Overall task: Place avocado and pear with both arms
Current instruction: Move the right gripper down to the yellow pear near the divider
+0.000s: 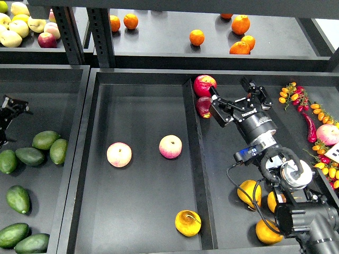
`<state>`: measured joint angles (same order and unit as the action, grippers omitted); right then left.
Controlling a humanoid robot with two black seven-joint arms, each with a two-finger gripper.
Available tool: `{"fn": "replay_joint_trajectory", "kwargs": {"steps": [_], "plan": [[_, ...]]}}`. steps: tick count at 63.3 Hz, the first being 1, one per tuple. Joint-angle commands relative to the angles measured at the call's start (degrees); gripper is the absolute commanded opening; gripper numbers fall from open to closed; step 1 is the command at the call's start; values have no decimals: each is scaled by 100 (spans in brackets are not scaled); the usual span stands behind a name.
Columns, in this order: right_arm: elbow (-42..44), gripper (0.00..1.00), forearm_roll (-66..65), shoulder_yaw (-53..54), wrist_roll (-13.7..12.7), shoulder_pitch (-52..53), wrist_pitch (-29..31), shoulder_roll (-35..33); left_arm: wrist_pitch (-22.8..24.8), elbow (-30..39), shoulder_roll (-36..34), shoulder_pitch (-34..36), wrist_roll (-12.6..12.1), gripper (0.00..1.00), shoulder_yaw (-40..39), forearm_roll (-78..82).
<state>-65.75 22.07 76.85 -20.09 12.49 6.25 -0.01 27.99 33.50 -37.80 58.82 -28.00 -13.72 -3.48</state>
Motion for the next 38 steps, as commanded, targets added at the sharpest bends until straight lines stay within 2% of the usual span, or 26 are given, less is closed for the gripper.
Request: {"fn": "replay_joint_trajectory", "kwargs": {"steps": [1, 8, 19, 25, 30, 38], "plan": [[-26, 100, -18, -337, -12, -133, 16, 1, 1, 192, 10, -186, 0, 99, -377, -592], [-52, 100, -10, -592, -47, -133, 60, -51, 1, 456, 27, -617, 0, 99, -1185, -768], [-88, 100, 17, -961, -241, -133, 131, -859, 1, 1009, 106, -1443, 0, 99, -2556, -794], [-96, 100, 17, -1242, -460, -97, 157, -1387, 1, 1431, 221, -2093, 0, 99, -3304, -830], [-131, 100, 17, -1470, -791, -71, 201, -1773, 1, 1835, 457, -2725, 0, 99, -3970, -900], [-193, 100, 17, -1804, -791, -27, 201, -2257, 1, 2468, 915, -3684, 0, 99, -4947, -900]]}}
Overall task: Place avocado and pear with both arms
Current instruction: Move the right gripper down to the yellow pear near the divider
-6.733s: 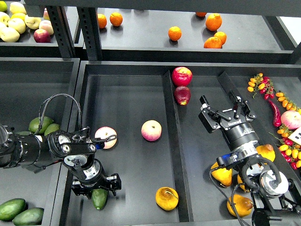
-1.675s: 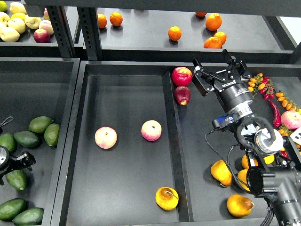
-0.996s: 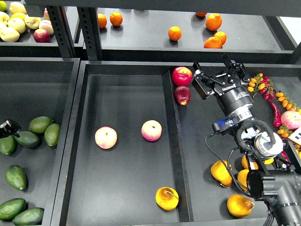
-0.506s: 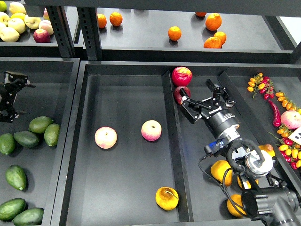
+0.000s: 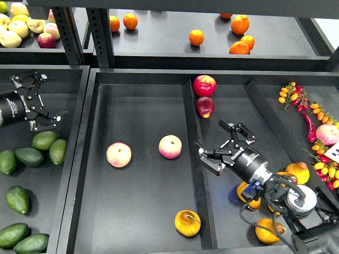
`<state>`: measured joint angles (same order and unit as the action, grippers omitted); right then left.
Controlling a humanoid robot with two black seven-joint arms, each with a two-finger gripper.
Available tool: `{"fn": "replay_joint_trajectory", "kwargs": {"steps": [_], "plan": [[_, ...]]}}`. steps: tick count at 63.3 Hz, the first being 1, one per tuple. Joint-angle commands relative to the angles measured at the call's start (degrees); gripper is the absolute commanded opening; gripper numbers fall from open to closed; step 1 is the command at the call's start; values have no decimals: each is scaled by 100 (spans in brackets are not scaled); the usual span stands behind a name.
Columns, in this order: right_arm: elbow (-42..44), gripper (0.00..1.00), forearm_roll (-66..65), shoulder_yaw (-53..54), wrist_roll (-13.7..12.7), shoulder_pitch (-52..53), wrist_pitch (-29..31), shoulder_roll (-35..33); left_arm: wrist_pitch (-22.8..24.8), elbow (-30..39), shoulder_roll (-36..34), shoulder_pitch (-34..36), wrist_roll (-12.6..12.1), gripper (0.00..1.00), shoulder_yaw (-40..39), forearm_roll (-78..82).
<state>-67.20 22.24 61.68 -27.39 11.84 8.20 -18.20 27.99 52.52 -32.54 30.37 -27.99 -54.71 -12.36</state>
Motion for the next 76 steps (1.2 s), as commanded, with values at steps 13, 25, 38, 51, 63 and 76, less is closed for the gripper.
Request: {"fn": "replay_joint_trajectory", "kwargs": {"steps": [13, 25, 38, 51, 63, 76], "plan": [[-443, 100, 17, -1254, -61, 407, 15, -1484, 1, 1690, 1152, -2333, -1, 99, -2131, -13], [-505, 100, 8, -2432, -61, 1259, 23, -2241, 1, 2104, 1856, -2957, -1, 99, -2738, 5], [-426, 100, -123, -3548, -61, 2235, 296, -2338, 1, 2376, 2699, -3511, -1, 99, -3292, 49], [-312, 100, -211, -4120, -61, 2473, 296, -2039, 1, 2543, 3254, -4091, -1, 99, -3643, 49], [-101, 100, -238, -4559, -61, 2473, 287, -1556, 1, 2631, 3254, -4425, -1, 99, -3740, 49], [101, 100, -273, -4832, -61, 2429, 243, -1160, 1, 2667, 3254, -4425, -1, 99, -3872, 49]]}}
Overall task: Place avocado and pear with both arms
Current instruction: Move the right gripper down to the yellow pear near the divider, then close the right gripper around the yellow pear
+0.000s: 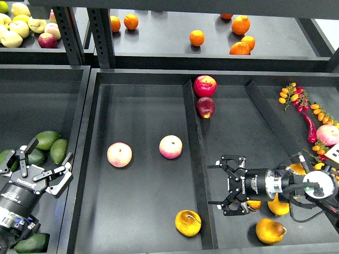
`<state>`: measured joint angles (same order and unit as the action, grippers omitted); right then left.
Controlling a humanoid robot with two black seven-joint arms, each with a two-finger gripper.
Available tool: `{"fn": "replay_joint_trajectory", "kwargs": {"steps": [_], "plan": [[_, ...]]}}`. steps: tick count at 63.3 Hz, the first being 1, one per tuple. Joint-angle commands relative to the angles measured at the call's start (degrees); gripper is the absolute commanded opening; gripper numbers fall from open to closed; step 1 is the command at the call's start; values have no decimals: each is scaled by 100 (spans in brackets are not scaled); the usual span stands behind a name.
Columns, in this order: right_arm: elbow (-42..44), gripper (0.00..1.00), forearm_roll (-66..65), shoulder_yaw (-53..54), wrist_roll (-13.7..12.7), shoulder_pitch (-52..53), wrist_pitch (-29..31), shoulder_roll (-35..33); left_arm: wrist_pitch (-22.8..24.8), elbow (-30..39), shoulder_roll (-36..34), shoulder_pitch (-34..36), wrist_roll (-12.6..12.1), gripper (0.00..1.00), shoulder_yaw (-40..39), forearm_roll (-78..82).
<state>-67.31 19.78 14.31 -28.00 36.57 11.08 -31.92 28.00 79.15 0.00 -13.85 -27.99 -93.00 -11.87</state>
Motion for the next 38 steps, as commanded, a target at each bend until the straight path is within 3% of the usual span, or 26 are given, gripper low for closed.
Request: {"fn": "replay_joint_trajectory", "kwargs": {"steps": [1, 38], "plan": [[130, 100, -44, -95, 0, -53, -62, 247, 0, 4, 0, -3, -1, 99, -42, 0], [1150, 100, -168, -297, 0, -141, -97, 1099, 0, 13, 0, -38, -1, 99, -25, -9]]}}
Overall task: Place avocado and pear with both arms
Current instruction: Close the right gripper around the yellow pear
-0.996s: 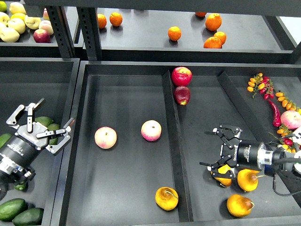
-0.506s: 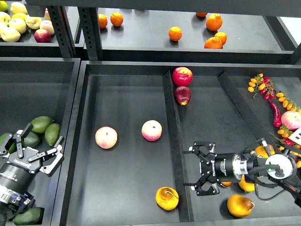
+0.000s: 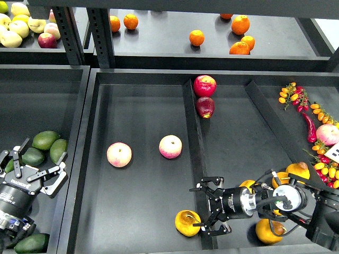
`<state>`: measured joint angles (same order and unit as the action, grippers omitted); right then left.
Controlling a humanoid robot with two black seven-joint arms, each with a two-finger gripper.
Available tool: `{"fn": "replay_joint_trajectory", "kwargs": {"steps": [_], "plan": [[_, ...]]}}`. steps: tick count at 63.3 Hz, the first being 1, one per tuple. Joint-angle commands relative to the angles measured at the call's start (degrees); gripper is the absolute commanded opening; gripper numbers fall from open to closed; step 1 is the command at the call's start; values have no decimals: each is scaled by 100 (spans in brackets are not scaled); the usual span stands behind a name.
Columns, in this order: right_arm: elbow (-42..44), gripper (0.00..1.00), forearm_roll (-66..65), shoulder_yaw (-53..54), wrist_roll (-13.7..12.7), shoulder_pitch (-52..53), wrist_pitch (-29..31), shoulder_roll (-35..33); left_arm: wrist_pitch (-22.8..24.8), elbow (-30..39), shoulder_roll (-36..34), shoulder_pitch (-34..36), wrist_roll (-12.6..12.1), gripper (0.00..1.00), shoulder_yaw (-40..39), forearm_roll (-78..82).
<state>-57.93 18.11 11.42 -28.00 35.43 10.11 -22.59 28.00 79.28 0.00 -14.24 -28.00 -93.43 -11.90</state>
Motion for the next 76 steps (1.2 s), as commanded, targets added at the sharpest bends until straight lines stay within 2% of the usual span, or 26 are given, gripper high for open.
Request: {"fn": "replay_joint_trajectory", "kwargs": {"steps": [1, 16, 55, 64, 76], "plan": [[230, 100, -1, -8, 0, -28, -1, 184, 0, 0, 0, 0, 0, 99, 17, 4], [546, 100, -18, -8, 0, -45, -1, 545, 0, 0, 0, 0, 0, 99, 17, 4], [1135, 99, -449, 89, 0, -388, 8, 940, 0, 0, 0, 0, 0, 99, 26, 4], [1223, 93, -449, 124, 0, -379, -1, 984, 0, 0, 0, -9, 0, 99, 35, 4], [1223, 80, -431, 133, 0, -388, -1, 1046, 0, 0, 0, -9, 0, 99, 44, 4]]}}
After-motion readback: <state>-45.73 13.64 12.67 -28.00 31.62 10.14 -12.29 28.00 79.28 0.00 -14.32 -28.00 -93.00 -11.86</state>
